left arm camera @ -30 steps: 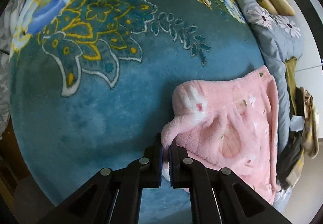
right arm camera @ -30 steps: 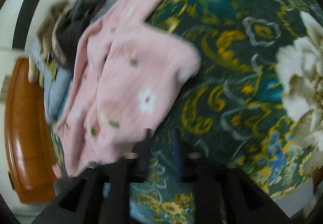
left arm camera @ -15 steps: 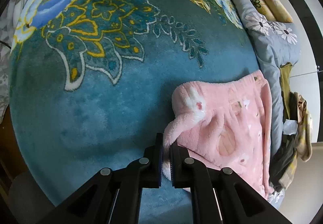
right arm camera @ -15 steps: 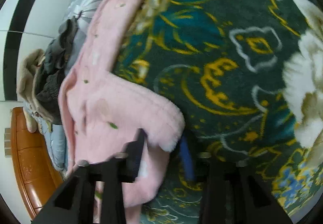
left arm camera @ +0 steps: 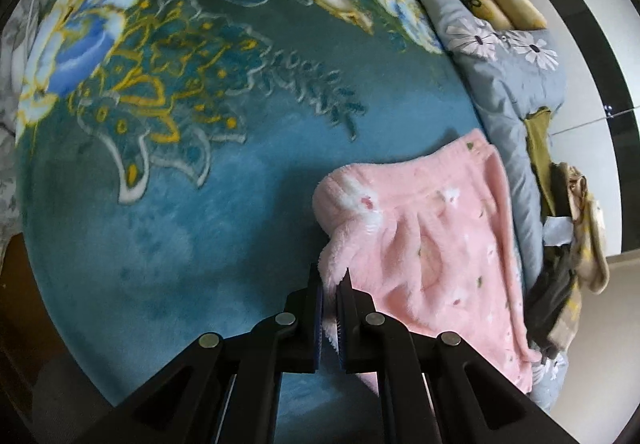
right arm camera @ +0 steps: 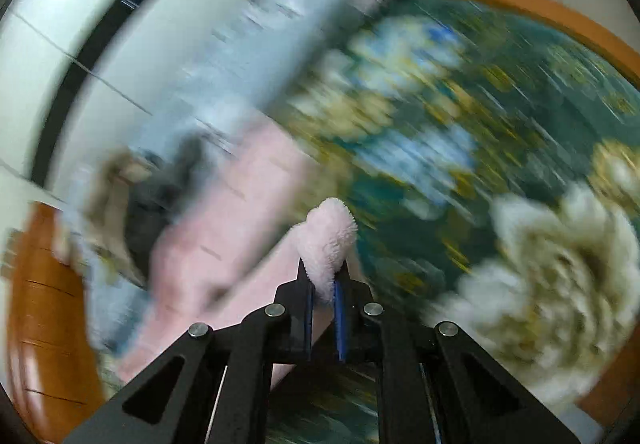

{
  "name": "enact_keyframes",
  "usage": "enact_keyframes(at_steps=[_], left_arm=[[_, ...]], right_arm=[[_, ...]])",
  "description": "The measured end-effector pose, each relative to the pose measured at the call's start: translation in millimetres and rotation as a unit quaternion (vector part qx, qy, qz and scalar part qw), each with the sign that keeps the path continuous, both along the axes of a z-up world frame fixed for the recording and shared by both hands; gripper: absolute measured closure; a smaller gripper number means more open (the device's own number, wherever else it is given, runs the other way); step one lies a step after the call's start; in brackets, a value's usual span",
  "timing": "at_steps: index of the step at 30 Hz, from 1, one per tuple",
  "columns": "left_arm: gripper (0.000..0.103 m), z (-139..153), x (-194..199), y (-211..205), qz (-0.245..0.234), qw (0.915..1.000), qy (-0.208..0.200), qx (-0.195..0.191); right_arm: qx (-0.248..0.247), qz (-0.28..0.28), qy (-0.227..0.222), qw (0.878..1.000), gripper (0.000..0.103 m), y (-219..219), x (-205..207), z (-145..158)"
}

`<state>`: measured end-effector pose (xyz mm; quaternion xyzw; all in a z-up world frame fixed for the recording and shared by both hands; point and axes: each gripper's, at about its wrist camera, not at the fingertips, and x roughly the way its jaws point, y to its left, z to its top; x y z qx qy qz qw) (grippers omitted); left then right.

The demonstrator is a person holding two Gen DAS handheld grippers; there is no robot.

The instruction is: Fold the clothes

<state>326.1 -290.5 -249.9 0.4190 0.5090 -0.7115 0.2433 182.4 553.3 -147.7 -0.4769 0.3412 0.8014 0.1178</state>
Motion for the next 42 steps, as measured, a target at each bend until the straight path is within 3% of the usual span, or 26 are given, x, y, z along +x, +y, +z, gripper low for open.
enact_keyframes(at_steps=[3, 5, 13, 15, 18, 22, 27, 33, 38, 42], left_arm=[[0.097, -7.7, 10.5, -1.1, 0.027, 0.9995, 0.004, 0.016], [0.097, -3.8, 9.6, -3.0, 0.028, 0.9995, 0.004, 0.012], [0.098, 40.4, 5.6, -2.1, 0.022, 0.9982, 0.039, -0.040], [0.098, 32.1, 4.8, -2.7, 0.019, 0.9986, 0.012, -0.047], [0.098, 8.8, 12.9, -4.0, 0.032, 0.9989, -0.020, -0.026], [0.098, 13.4, 11.4, -8.3, 0.036, 0.9992, -0.004, -0.016], [0.098, 43.2, -25.7, -17.1, 0.018, 0.9991, 0.035, -0.017], [0.098, 87.9, -93.0, -17.3, -0.020, 0.9975, 0.067, -0.011], [0.098, 110.3, -156.1, -19.1, -0.052, 0.9959, 0.073, -0.010], [0.098, 100.7, -209.8, -17.4, -0.071, 0.9960, 0.053, -0.012]], right_arm=[[-0.034, -0.047, -0.056, 0.997, 0.094, 10.4, 29.5, -45.6], [-0.043, -0.059, -0.067, 0.995, 0.094, 13.1, 40.8, -55.7], [-0.030, -0.026, -0.027, 0.999, 0.094, 11.8, 37.3, -29.1], [-0.030, -0.031, -0.038, 0.998, 0.094, 13.0, 41.9, -35.7], [-0.044, -0.059, -0.071, 0.995, 0.094, 16.0, 52.9, -60.8], [-0.070, -0.072, -0.054, 0.994, 0.094, 18.4, 50.6, -57.7], [-0.099, -0.043, 0.033, 0.994, 0.094, 9.6, 2.9, -13.2], [-0.098, -0.009, 0.097, 0.990, 0.094, -7.2, -75.4, 30.8], [-0.068, -0.008, 0.105, 0.992, 0.094, -6.8, -141.7, 53.7], [-0.071, -0.031, 0.083, 0.994, 0.094, -8.4, -191.2, 52.7]])
